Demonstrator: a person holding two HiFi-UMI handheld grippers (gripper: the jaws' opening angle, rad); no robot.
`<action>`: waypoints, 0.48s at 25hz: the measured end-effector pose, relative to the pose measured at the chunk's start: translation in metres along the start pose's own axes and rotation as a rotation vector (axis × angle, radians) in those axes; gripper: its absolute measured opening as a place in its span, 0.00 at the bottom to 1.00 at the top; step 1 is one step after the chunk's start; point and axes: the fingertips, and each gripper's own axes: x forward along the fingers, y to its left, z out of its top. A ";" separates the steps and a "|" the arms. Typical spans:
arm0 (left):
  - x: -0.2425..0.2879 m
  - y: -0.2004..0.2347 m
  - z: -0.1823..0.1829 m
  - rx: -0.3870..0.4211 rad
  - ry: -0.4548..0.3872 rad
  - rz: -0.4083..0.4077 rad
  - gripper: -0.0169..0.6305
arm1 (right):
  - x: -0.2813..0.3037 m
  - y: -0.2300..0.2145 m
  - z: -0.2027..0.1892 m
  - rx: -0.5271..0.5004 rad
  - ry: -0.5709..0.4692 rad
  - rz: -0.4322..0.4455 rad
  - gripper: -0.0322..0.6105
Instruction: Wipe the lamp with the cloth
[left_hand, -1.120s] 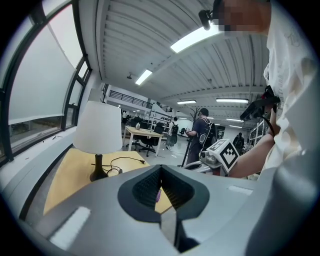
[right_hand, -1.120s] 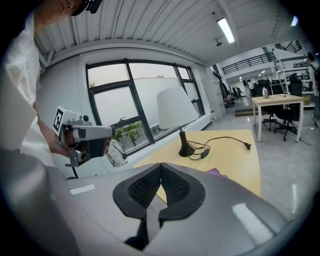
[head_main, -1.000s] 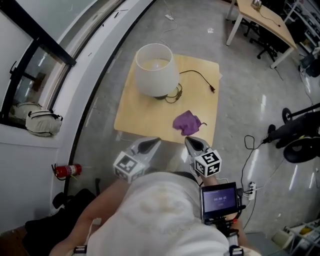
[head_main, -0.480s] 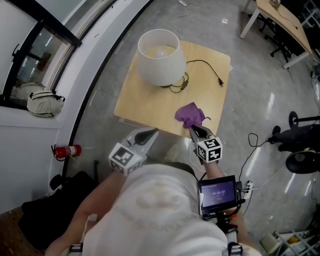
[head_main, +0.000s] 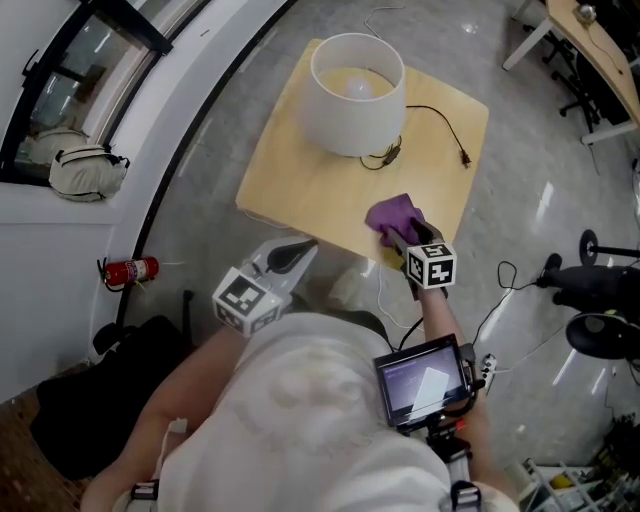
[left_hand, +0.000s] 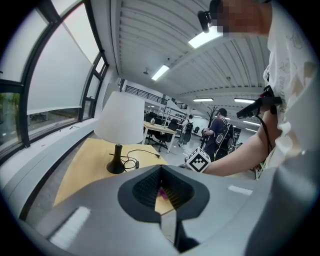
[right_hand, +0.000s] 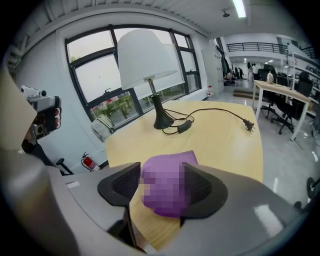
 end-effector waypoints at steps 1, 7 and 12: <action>0.000 0.003 0.001 0.000 -0.002 -0.002 0.03 | 0.005 -0.001 0.002 -0.007 0.012 -0.004 0.49; -0.003 0.021 0.002 -0.007 -0.003 -0.011 0.03 | 0.035 -0.009 -0.013 -0.101 0.171 -0.062 0.65; -0.002 0.037 0.006 -0.012 0.003 -0.019 0.03 | 0.043 -0.020 -0.034 -0.133 0.281 -0.129 0.59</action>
